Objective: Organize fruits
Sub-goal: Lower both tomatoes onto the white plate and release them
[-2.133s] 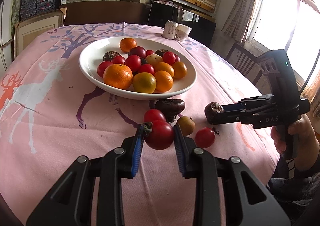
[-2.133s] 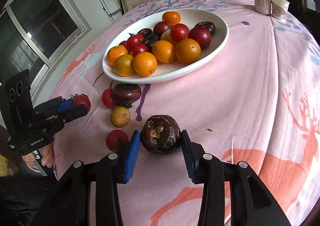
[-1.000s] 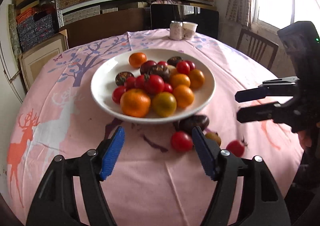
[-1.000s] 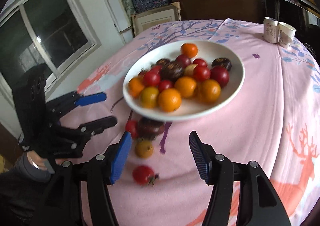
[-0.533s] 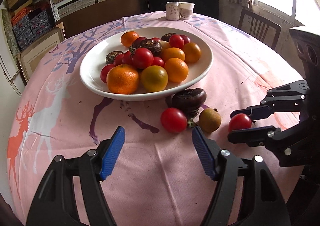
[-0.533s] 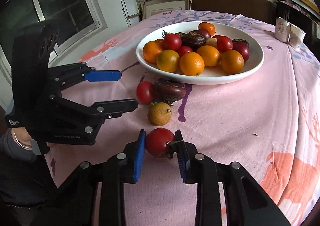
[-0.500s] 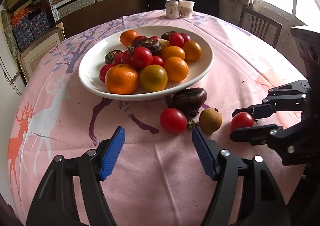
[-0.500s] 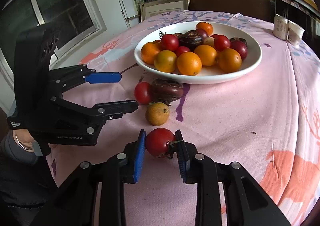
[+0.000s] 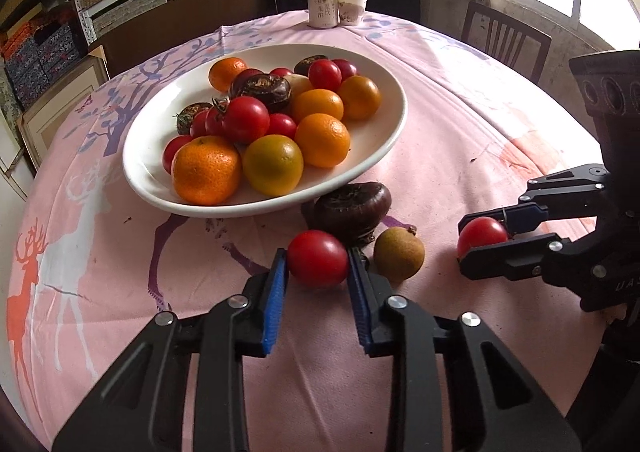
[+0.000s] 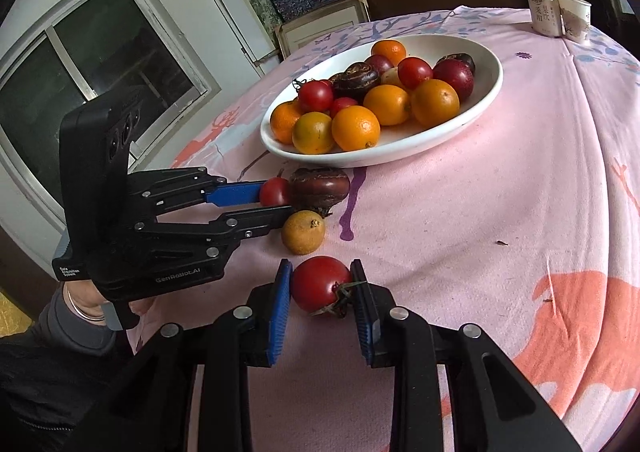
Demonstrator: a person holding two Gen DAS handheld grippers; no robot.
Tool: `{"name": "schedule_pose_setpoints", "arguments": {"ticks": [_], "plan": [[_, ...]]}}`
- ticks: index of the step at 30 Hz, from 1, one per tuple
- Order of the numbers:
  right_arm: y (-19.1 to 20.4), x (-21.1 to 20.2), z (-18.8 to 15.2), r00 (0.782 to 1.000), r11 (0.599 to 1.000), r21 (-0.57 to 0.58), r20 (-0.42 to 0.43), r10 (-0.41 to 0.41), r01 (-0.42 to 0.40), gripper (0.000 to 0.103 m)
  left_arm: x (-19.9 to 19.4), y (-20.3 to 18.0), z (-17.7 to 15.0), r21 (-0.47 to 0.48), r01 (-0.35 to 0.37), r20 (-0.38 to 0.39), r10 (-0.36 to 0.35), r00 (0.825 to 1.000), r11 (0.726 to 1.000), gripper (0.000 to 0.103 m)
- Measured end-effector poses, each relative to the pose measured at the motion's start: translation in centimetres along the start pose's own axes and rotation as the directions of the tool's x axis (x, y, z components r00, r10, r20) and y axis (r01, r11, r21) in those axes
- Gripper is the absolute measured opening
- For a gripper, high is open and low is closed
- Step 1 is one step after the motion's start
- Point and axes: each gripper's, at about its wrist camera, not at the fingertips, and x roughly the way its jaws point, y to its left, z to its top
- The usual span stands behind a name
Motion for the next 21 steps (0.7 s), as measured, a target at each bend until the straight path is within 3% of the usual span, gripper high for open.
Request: {"name": "schedule_pose_setpoints", "arguments": {"ticks": [11,16,21], "plan": [[-1.5,-1.3,0.9,0.998,0.997,0.063,0.04,0.052,-0.055,0.03,-5.2,2.5,-0.8,-0.107,0.021,0.133,-0.007,0.991,0.994,0.029],[-2.4,-3.0,5.2,0.994,0.994,0.099,0.111,0.026,-0.037,0.03,-6.1,4.9,2.1,-0.14,0.019,0.185,0.007,0.983,0.99,0.029],[-2.9,-2.5,11.6,0.987,0.995,0.094,0.155,-0.038,0.023,0.03,-4.1,7.3,6.2,-0.173,0.02,0.184,0.012,0.983,0.985,0.029]]}}
